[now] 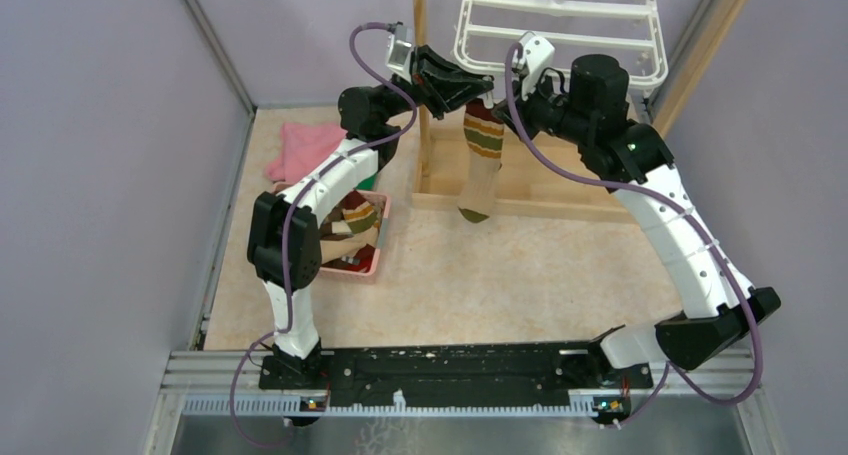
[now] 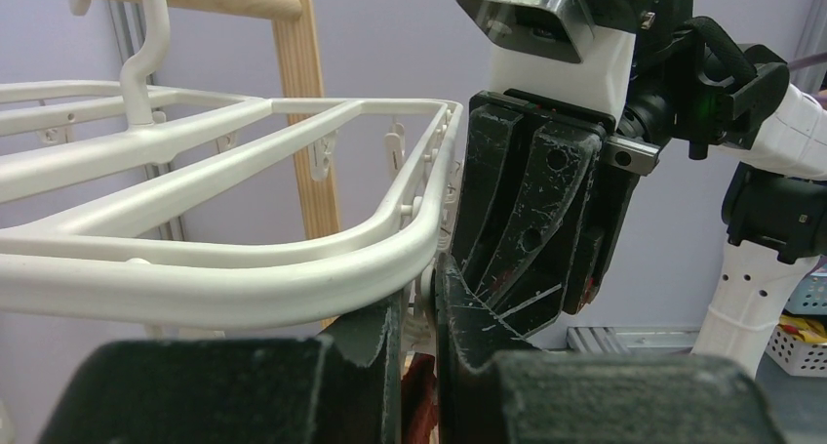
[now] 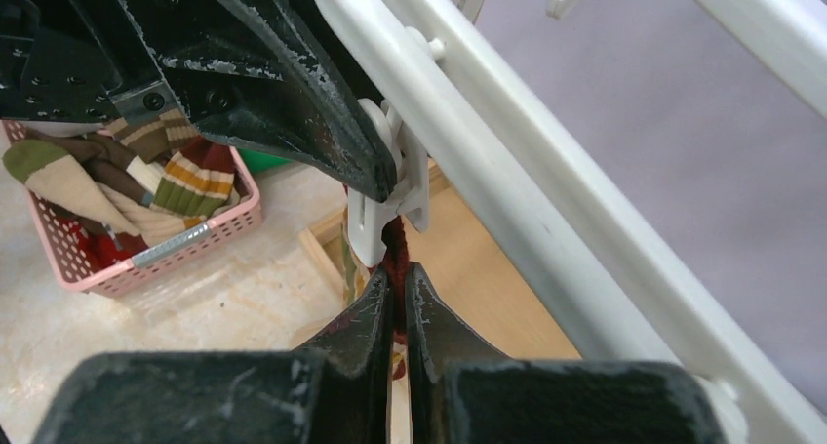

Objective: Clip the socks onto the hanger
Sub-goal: Clamp the sock onto the hanger.

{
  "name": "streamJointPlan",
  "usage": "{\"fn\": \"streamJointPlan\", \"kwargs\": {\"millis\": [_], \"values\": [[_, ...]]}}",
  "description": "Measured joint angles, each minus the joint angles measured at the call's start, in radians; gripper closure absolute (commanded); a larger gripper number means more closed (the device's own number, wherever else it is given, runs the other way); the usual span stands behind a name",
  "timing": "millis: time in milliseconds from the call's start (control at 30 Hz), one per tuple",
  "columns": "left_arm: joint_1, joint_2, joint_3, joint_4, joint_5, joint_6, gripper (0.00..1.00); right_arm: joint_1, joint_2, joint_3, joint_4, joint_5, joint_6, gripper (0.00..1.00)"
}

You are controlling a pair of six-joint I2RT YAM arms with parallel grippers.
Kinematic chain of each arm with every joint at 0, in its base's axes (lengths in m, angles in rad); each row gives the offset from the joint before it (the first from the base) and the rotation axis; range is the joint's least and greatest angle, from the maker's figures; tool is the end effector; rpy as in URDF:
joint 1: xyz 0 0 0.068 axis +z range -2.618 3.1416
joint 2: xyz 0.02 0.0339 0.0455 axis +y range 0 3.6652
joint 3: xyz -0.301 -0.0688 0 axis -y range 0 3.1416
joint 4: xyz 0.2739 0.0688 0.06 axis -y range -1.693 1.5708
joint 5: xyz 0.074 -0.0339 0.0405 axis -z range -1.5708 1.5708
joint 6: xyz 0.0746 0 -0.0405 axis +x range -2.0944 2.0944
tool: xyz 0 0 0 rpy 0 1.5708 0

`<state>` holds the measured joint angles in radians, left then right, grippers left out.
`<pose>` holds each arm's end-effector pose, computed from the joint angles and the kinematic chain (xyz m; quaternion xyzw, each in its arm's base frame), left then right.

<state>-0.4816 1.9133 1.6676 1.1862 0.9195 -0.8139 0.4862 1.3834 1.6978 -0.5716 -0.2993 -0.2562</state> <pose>0.3905 -0.2710 0.4849 0.3701 0.3437 -0.6238 0.5965 0.2959 0.1813 0.5140 -0.3689 0.6967 0.1866 0.5862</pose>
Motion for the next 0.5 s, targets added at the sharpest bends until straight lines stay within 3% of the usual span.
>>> {"fn": "streamJointPlan", "kwargs": {"millis": [500], "values": [[0.000,-0.001,0.000,0.016,0.000,-0.004,0.93,0.013,0.000,-0.002,0.035,0.071,0.051,1.00]]}}
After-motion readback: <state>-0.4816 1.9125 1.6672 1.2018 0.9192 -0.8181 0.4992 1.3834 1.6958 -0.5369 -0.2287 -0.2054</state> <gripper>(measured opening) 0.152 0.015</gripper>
